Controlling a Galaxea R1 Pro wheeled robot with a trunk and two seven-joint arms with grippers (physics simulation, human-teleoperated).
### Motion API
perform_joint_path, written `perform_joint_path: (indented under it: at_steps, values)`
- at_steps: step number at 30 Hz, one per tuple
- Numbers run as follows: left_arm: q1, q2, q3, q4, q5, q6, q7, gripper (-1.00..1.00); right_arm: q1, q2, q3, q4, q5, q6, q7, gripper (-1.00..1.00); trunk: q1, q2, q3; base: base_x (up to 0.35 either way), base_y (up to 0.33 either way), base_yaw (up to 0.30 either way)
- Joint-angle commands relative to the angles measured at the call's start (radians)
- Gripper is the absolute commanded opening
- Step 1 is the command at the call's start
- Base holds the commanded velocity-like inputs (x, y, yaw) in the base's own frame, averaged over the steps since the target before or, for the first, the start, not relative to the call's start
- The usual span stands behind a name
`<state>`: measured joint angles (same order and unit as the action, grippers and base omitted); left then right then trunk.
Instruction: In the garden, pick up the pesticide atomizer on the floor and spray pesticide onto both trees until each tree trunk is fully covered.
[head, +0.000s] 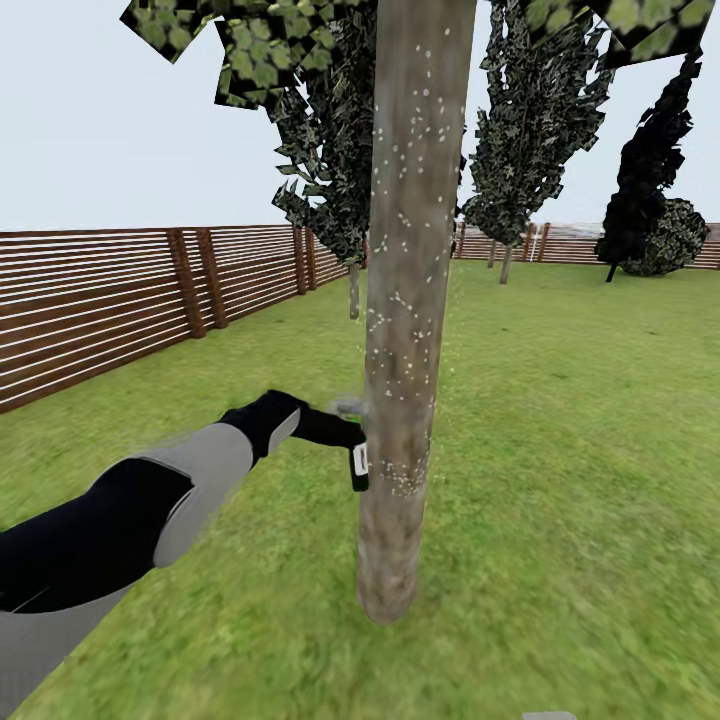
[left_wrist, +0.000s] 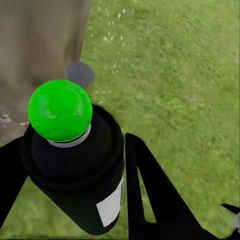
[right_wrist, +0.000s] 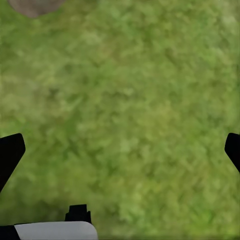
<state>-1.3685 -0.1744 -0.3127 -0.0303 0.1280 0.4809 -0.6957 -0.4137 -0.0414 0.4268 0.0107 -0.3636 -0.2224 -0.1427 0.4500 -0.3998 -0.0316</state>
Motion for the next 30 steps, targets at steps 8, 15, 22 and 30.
perform_joint_path:
  at_steps: [8,15,22,30]
  values:
    - [0.216,0.0,0.009,-0.001,0.002,-0.224,0.101,-1.0,0.0,0.0,0.0,0.0,0.0,0.0,0.0,1.0,0.0,0.0,0.0,0.0,0.0,0.0]
    - [0.23,0.0,0.001,-0.419,0.005,-0.077,0.014,-1.0,0.0,0.0,0.0,0.0,0.0,0.0,0.0,1.0,0.0,0.0,0.0,0.0,0.0,0.0]
    - [0.23,0.0,0.001,-0.833,0.107,0.154,0.011,-1.0,0.0,-0.001,0.0,0.0,0.0,0.0,0.0,1.0,0.0,0.0,0.0,0.0,0.0,0.0]
    - [0.23,0.0,0.005,-0.761,0.106,0.235,0.03,-1.0,0.0,-0.001,0.0,0.0,0.0,0.0,0.0,1.0,0.0,0.0,0.0,0.0,0.0,0.0]
